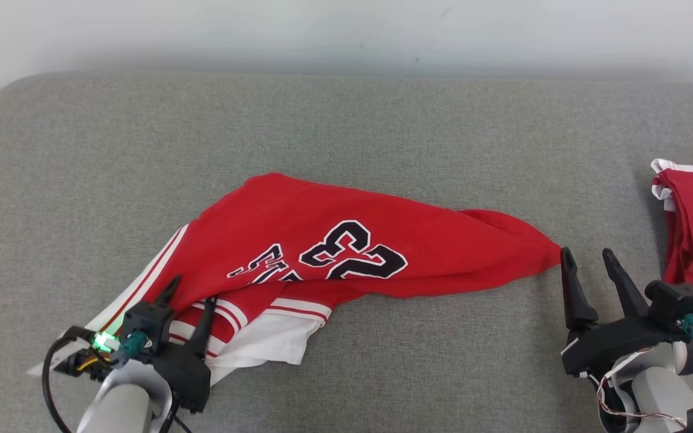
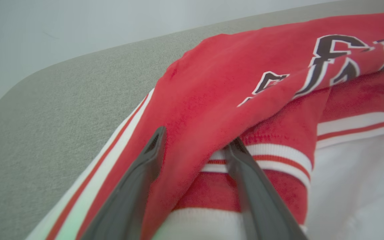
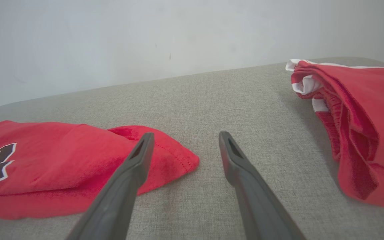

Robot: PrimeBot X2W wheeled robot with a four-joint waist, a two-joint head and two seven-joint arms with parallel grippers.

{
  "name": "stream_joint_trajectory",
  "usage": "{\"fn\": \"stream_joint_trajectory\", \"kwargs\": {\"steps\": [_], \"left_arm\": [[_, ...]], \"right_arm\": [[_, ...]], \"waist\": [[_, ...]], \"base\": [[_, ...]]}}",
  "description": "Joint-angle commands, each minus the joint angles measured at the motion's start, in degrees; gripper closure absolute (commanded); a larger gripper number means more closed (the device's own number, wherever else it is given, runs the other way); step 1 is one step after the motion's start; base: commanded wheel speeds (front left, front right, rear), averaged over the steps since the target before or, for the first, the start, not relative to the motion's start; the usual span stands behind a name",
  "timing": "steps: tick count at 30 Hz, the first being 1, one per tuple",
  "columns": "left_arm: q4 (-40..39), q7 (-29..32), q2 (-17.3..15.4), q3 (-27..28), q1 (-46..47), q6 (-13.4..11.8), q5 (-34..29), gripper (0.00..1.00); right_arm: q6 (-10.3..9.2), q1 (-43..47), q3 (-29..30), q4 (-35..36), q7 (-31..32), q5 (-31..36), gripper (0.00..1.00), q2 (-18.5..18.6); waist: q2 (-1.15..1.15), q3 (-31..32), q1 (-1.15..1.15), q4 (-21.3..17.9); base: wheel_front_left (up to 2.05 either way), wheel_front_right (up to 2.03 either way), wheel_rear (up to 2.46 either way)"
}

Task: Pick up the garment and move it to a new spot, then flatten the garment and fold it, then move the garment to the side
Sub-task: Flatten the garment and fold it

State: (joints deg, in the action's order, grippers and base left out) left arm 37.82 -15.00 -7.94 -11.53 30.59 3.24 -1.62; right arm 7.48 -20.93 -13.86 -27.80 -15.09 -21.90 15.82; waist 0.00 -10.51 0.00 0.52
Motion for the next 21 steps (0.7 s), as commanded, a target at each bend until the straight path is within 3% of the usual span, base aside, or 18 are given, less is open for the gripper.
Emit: {"fn": "stream_joint_trajectory", "kwargs": {"steps": [1, 2, 3, 12, 21], "left_arm": [[0.28, -0.24, -0.47, -0.03, 0.98, -0.27, 0.44, 0.48], [-0.02, -0.25, -0.58, -0.14, 1.54, -0.36, 0.48, 0.80], [-0.59, -0.25, -0.74, -0.17, 2.03, -0.54, 0.51, 1.00], [-6.23, -0.25, -3.40, -2.16, 9.48, -2.66, -2.10, 1.00], [-4.65, -0.25, -9.31, -5.72, 24.01, -5.44, -5.31, 1.00]], "right_arm": [[0.02, -0.69, 0.06, 0.32, -0.06, 0.20, 0.00, -0.21], [0.02, -0.78, 0.10, 0.42, -0.06, 0.30, 0.00, -0.23], [0.02, -0.80, 0.06, 0.56, -0.06, 0.33, 0.00, -0.31], [0.02, -2.21, -1.03, 1.05, -0.06, 0.46, 0.00, -1.51], [0.02, -4.44, -2.26, 1.03, -0.05, 0.24, 0.00, -2.72]], "waist": [[0.00, -0.54, 0.00, -0.36], [0.00, -0.76, 0.00, -0.44], [0.00, -1.00, 0.00, -0.54], [0.00, -3.78, 0.00, -2.28], [0.00, -8.89, 0.00, -9.02]], "base": [[0.00, 0.00, 0.00], [0.00, 0.00, 0.00], [0.00, 0.00, 0.00], [0.00, 0.00, 0.00], [0.00, 0.00, 0.00]]}}
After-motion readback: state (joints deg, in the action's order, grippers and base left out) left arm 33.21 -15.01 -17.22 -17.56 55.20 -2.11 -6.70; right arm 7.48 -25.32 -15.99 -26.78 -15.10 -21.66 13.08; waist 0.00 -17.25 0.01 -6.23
